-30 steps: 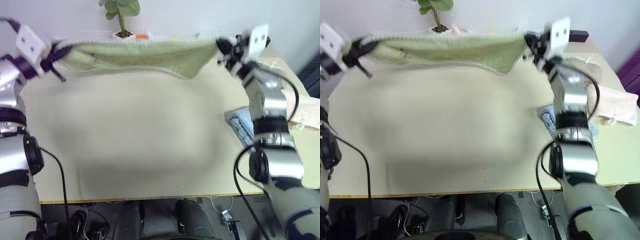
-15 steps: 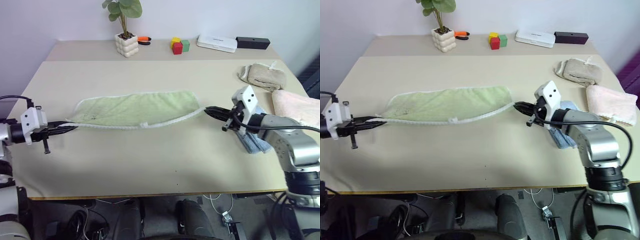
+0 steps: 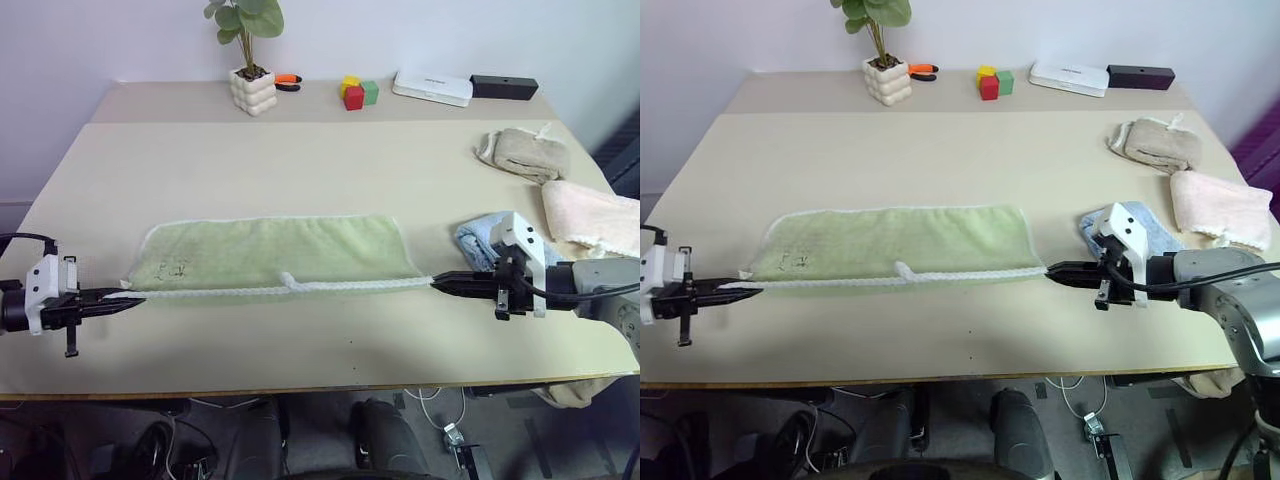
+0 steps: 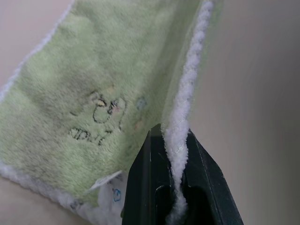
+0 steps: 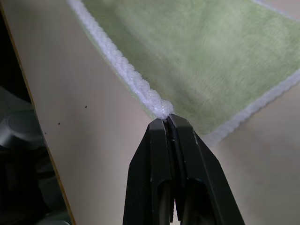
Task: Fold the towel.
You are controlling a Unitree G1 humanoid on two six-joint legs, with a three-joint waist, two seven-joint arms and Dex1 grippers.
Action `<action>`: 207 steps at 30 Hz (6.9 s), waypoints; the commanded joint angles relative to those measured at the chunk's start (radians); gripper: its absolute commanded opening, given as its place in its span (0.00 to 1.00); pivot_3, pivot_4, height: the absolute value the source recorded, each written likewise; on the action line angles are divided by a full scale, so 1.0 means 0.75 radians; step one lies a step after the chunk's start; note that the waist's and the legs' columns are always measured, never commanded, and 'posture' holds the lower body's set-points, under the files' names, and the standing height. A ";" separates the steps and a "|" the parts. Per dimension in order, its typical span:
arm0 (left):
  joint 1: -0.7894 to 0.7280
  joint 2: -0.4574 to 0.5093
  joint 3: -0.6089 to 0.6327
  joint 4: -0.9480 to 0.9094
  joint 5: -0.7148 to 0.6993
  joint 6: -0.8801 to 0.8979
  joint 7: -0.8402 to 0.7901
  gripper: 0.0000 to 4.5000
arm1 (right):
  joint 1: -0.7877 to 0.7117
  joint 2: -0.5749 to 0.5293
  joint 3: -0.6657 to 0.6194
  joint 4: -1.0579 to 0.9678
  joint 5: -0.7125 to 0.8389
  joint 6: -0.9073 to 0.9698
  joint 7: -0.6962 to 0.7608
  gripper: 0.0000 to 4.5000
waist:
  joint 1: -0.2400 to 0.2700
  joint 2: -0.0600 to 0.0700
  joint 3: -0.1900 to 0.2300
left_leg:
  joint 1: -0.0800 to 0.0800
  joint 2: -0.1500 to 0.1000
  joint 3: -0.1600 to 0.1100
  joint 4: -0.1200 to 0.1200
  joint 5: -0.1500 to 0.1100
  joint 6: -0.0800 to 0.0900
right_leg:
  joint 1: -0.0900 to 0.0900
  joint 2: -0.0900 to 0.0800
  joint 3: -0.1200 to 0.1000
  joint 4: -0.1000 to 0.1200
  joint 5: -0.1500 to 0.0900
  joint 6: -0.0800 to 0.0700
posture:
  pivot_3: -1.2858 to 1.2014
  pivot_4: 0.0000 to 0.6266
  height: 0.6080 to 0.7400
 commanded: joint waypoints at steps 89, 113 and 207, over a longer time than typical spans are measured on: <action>-0.313 -0.940 0.330 -0.561 -0.006 1.096 1.067 0.00 | -0.431 1.273 0.260 0.651 -0.651 -0.608 -1.168 0.01 | -0.010 -0.001 -0.001 | -0.001 -0.001 -0.004 0.012 0.000 0.000 | 0.002 0.002 0.000 0.012 0.000 0.002 | 0.52 0.24 0.96; -0.226 -0.654 0.440 -0.267 0.011 0.887 0.960 0.20 | -0.408 1.159 0.028 0.676 -0.415 -0.669 -1.070 0.20 | -0.008 -0.001 -0.001 | -0.001 -0.001 -0.004 0.011 0.000 0.000 | 0.003 0.001 0.000 0.010 0.000 0.002 | 0.52 0.24 0.96; -0.231 -0.394 0.269 -0.396 0.014 0.721 0.194 1.00 | -0.154 0.633 0.033 -0.061 0.687 0.089 -1.599 0.02 | -0.010 -0.005 -0.004 | -0.001 0.000 -0.006 0.008 -0.002 0.003 | 0.002 0.001 -0.001 0.007 0.000 0.001 | 0.52 0.24 0.96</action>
